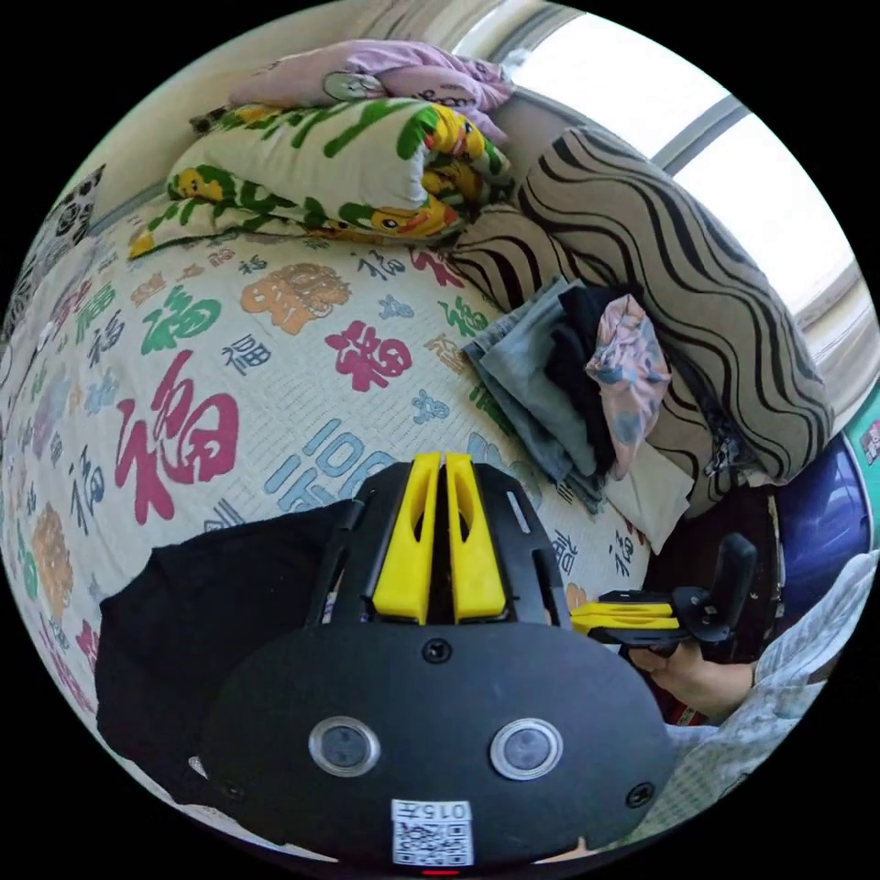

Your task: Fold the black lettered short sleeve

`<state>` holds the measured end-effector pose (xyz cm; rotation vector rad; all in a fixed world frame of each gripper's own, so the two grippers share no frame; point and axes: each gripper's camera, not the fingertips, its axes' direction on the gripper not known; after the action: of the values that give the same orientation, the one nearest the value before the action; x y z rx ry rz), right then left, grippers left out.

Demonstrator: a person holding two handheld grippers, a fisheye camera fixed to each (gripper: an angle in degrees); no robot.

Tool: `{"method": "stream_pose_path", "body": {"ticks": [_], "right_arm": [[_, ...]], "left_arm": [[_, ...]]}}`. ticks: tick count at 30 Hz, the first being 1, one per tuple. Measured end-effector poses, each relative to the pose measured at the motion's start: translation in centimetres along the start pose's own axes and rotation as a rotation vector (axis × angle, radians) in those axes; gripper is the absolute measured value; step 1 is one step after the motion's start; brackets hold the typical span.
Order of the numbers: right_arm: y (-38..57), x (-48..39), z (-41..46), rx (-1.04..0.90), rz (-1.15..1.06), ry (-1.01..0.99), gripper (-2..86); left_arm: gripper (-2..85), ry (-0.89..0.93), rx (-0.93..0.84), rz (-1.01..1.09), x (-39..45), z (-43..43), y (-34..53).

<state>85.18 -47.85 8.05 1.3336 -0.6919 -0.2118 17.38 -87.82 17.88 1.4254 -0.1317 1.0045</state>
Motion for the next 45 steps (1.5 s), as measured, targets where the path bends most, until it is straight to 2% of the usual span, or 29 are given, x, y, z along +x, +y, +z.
{"method": "stream_pose_path", "body": {"ticks": [6,9,13,18,19,20,22,25,29,33,38,42,45], "right_arm": [[2.7,-6.9,11.6,-0.148,-0.154,0.001,-0.9],[4.7,-8.5,18.6,-0.214,-0.216,0.110,-0.8],[6.5,-8.6,25.4,-0.327,-0.281,0.208,-0.7],[6.5,-6.6,27.8,-0.236,-0.228,0.245,-0.8],[6.1,-5.9,29.1,-0.223,-0.208,0.228,-0.8],[6.0,-5.7,29.9,-0.223,-0.202,0.223,-0.8],[5.9,-4.7,34.9,-0.274,-0.203,0.256,-0.8],[7.4,-3.5,41.5,-0.431,-0.212,0.303,-0.9],[10.1,-2.6,45.2,-0.485,-0.255,0.360,-1.0],[11.1,-2.1,47.2,-0.562,-0.274,0.413,-1.0],[8.5,-5.7,51.0,-0.539,-0.339,0.327,-0.9],[4.5,-13.3,59.9,-0.537,-0.525,0.205,-0.6],[2.1,-19.9,68.0,-0.542,-0.635,0.133,-0.1]], "left_arm": [[0.0,-0.041,0.085,-0.203,-12.8,-11.7,13.1],[1.2,-0.073,0.083,-0.249,-18.1,-13.5,18.9],[7.0,-0.054,0.050,-0.374,-23.7,-15.7,24.9],[7.8,-0.100,0.171,-0.300,-23.4,-23.0,26.4],[7.7,-0.062,0.170,-0.274,-23.1,-23.7,25.9],[7.7,-0.029,0.157,-0.263,-23.0,-23.7,25.6],[7.7,0.042,0.015,-0.222,-22.7,-21.7,24.3],[7.2,-0.161,-0.124,-0.188,-22.8,-19.6,24.7],[6.0,-0.206,-0.072,-0.195,-23.9,-23.3,26.5],[7.2,-0.259,0.026,-0.361,-27.3,-32.3,33.1],[8.4,-0.341,0.217,-0.701,-33.5,-47.6,47.4],[10.1,-0.415,0.358,-0.978,-39.0,-58.7,58.9],[11.4,-0.358,0.410,-1.092,-43.5,-62.5,63.4]]}}
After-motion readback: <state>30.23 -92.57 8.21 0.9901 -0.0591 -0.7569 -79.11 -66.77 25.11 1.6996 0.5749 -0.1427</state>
